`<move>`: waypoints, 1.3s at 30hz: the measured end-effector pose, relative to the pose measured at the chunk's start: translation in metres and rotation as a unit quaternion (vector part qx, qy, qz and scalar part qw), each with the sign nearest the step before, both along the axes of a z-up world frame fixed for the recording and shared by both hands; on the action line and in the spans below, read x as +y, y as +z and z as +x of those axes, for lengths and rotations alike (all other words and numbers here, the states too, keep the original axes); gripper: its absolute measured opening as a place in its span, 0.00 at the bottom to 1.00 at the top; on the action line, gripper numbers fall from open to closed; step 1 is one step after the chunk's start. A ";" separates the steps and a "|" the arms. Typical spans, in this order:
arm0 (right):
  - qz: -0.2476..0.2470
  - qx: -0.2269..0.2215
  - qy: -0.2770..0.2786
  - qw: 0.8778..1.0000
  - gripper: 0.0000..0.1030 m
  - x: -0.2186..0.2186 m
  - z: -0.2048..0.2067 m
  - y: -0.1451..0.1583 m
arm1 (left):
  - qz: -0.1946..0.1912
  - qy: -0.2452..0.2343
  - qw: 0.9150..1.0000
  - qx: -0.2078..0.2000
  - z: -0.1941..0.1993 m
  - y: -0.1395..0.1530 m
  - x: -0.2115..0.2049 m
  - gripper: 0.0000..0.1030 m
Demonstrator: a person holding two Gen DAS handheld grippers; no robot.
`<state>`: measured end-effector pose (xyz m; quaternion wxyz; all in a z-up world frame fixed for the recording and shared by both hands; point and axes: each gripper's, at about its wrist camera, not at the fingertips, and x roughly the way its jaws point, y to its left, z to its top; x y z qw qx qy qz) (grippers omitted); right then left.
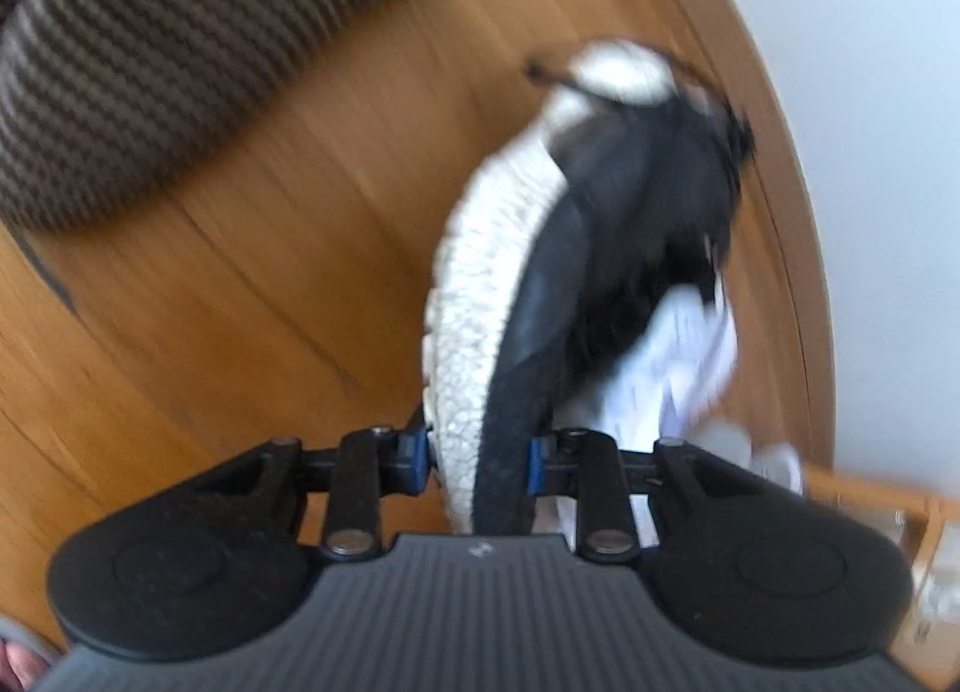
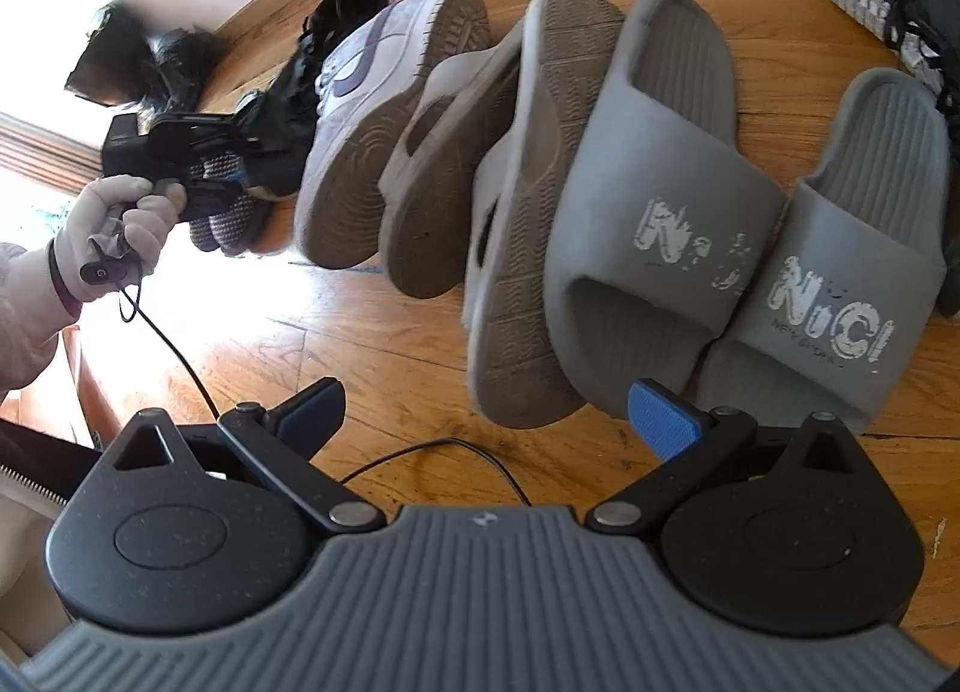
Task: Organize scattered shoes
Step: 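Close the left tool on a black white-soled sneaker and lift it, then carry the sneaker beside the dotted slippers and open the left tool, then return the left tool to the pile and close on a black sneaker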
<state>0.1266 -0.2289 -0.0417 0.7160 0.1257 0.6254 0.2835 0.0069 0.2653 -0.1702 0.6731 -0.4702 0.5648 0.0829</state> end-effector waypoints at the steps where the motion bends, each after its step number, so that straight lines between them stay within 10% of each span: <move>1: 0.000 0.001 0.002 1.000 0.99 0.002 0.000 0.000 | 0.003 -0.007 1.000 0.004 0.000 0.001 -0.004 0.27; 13: 0.020 -0.042 0.057 0.997 0.98 0.040 -0.003 0.014 | 0.059 -0.043 0.995 0.066 -0.009 0.025 0.016 0.41; 29: 0.141 -0.103 0.058 0.983 0.72 0.219 0.028 -0.006 | 0.166 -0.128 0.977 -0.030 0.010 0.046 0.030 0.43; 34: 0.119 -0.124 0.130 0.976 0.74 0.190 0.011 0.017 | 0.174 -0.216 0.956 -0.098 0.024 0.067 -0.010 0.49; 39: 0.036 -0.139 0.153 0.978 0.78 0.102 0.002 0.038 | 0.180 -0.302 0.915 -0.199 0.048 0.107 -0.080 0.67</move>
